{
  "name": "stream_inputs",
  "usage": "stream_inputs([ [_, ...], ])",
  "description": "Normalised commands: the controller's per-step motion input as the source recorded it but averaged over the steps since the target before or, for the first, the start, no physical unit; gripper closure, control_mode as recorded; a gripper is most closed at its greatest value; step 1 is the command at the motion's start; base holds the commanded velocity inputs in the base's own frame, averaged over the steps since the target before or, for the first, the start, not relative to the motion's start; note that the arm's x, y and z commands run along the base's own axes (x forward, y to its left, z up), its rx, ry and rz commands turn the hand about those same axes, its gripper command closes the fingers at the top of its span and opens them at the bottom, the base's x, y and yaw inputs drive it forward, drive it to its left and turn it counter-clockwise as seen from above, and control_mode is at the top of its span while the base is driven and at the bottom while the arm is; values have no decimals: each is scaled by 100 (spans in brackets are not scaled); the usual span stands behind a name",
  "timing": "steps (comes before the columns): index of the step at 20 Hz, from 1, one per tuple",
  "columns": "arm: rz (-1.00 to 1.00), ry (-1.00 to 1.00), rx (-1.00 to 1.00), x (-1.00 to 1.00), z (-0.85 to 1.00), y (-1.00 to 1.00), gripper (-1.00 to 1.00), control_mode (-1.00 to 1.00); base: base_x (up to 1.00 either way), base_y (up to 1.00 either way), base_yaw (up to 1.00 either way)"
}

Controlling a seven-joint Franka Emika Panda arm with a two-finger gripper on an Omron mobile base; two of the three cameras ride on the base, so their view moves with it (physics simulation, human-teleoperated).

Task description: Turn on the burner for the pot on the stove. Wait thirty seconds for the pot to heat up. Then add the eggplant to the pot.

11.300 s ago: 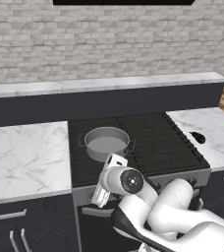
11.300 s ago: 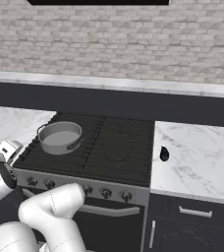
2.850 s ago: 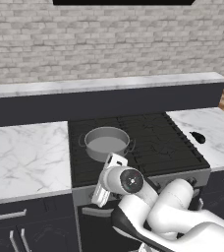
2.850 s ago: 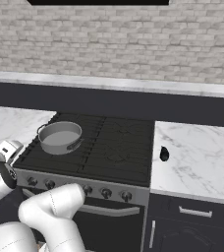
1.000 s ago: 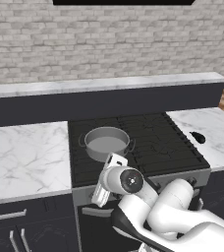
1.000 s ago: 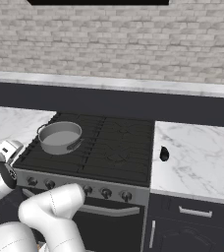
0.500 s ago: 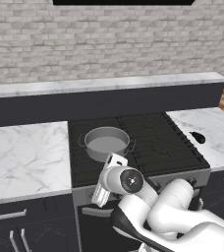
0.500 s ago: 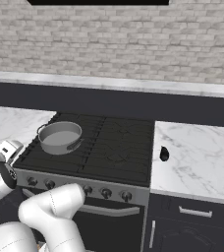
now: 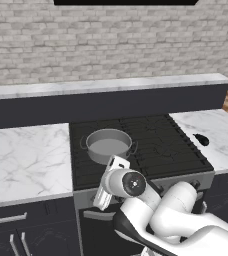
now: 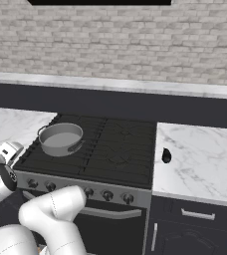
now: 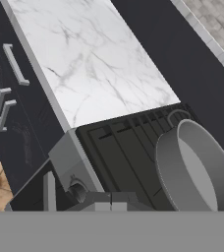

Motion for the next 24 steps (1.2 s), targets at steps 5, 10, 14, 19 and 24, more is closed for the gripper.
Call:
stream_inputs([
  [5,0,0,0,0,0,0,100,-100,0,0,0],
  [10,0,0,0,0,0,0,100,-100,0,0,0],
  [14,0,0,0,0,0,0,100,-100,0,0,0],
  [19,0,0,0,0,0,0,100,-100,0,0,0],
  [24,0,0,0,0,0,0,100,-100,0,0,0],
])
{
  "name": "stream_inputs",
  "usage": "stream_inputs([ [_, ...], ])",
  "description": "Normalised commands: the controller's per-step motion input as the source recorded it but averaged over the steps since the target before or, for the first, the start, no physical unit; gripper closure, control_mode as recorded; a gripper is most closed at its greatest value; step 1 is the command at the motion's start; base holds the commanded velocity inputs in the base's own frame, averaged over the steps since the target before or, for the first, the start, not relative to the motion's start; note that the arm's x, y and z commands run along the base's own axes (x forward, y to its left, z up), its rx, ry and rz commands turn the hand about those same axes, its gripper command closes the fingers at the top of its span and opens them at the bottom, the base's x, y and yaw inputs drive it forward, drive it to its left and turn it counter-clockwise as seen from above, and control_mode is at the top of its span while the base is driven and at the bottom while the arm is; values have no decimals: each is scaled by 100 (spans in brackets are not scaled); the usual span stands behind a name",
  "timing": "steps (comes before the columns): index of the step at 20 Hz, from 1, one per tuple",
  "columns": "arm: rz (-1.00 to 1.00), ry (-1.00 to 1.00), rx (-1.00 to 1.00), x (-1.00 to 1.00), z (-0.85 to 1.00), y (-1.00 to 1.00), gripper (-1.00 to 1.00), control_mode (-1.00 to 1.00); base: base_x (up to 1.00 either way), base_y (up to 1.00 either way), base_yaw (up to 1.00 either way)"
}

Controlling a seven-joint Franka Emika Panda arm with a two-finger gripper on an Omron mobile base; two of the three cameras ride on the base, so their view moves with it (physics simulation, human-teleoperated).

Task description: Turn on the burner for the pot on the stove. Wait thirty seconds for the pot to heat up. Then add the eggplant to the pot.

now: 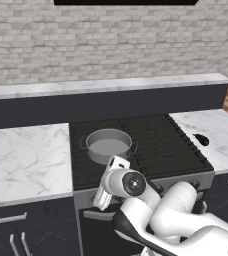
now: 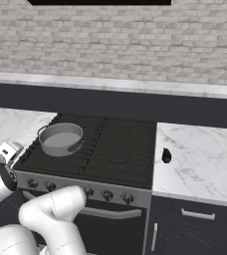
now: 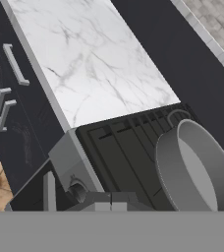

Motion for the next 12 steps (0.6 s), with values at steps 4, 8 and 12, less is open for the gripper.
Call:
stream_inputs([
  [4,0,0,0,0,0,0,100,-100,0,0,0],
  [8,0,0,0,0,0,0,100,-100,0,0,0],
  [12,0,0,0,0,0,0,100,-100,0,0,0],
])
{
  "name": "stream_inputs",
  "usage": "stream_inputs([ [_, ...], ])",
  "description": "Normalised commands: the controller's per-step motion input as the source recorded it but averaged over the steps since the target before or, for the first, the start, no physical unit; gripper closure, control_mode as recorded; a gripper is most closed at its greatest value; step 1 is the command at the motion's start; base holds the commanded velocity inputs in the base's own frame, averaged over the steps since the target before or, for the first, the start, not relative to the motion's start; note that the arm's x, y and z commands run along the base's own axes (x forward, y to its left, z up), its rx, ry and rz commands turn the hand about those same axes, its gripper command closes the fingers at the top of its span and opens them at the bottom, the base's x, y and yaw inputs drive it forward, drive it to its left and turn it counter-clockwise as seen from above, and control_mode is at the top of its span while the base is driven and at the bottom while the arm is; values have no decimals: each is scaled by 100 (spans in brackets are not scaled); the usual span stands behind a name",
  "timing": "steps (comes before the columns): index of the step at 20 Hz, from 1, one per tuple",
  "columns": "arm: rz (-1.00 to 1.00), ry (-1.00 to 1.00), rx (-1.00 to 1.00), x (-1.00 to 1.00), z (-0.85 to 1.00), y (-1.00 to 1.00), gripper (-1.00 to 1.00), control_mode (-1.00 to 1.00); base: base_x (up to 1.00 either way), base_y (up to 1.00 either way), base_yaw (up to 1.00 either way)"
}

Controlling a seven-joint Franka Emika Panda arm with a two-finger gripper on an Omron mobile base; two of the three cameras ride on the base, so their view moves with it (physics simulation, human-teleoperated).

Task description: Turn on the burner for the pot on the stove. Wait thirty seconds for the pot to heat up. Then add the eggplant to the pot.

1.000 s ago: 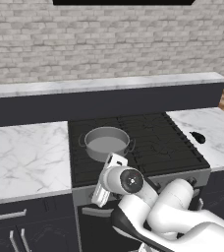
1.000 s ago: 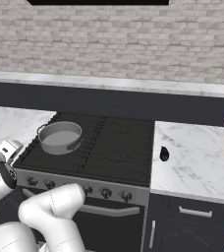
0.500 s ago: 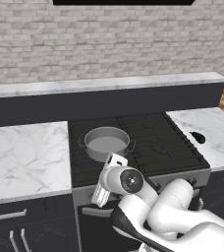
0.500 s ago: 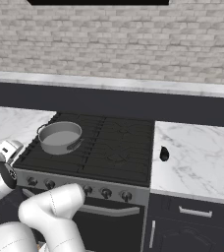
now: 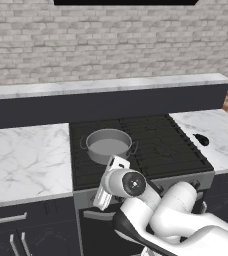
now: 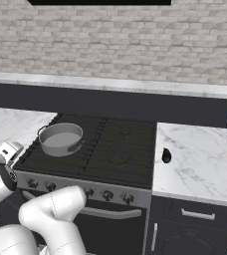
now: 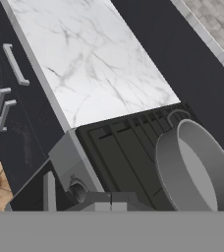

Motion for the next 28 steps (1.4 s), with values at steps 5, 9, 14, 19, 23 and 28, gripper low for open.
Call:
stream_inputs([
  [5,0,0,0,0,0,0,100,-100,0,0,0],
  [9,0,0,0,0,0,0,100,-100,0,0,0],
  [14,0,0,0,0,0,0,100,-100,0,0,0],
  [19,0,0,0,0,0,0,100,-100,0,0,0],
  [23,0,0,0,0,0,0,100,-100,0,0,0],
  [28,0,0,0,0,0,0,100,-100,0,0,0],
])
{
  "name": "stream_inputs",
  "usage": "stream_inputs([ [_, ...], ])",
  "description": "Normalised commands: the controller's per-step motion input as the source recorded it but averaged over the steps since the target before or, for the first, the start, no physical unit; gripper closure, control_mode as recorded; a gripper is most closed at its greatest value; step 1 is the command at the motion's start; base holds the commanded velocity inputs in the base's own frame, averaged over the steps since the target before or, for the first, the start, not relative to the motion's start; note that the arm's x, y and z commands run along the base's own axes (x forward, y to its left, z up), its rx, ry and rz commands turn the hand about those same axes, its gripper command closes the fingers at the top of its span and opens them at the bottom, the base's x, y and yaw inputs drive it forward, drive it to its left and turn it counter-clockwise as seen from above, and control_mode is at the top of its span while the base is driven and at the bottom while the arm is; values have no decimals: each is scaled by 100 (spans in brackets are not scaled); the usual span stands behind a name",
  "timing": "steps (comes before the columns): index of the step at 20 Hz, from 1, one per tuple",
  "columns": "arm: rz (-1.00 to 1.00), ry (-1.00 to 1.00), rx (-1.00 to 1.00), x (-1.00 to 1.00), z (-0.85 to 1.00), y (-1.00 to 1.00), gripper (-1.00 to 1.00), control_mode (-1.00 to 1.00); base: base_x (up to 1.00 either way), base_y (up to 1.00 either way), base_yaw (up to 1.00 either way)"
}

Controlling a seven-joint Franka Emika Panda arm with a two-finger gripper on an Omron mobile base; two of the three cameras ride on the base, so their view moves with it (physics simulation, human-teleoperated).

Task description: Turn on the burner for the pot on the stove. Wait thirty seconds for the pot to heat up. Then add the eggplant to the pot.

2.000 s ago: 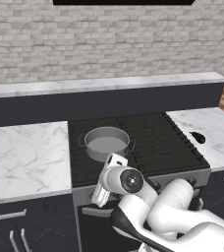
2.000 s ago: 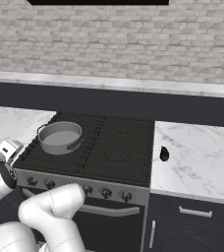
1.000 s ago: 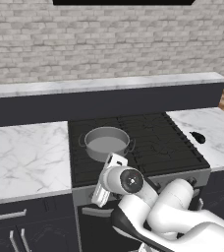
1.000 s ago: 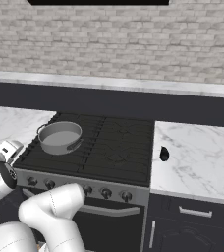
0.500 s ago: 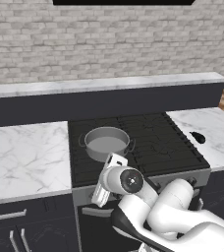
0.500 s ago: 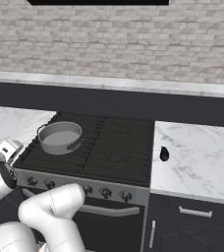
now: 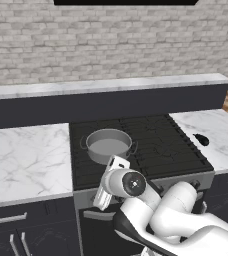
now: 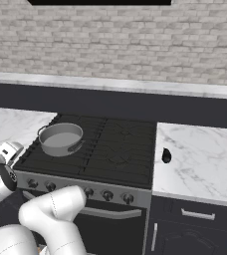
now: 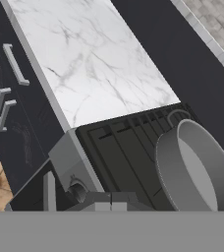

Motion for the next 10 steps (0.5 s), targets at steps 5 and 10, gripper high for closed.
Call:
stream_inputs([
  [5,0,0,0,0,0,0,100,-100,0,0,0],
  [10,0,0,0,0,0,0,100,-100,0,0,0],
])
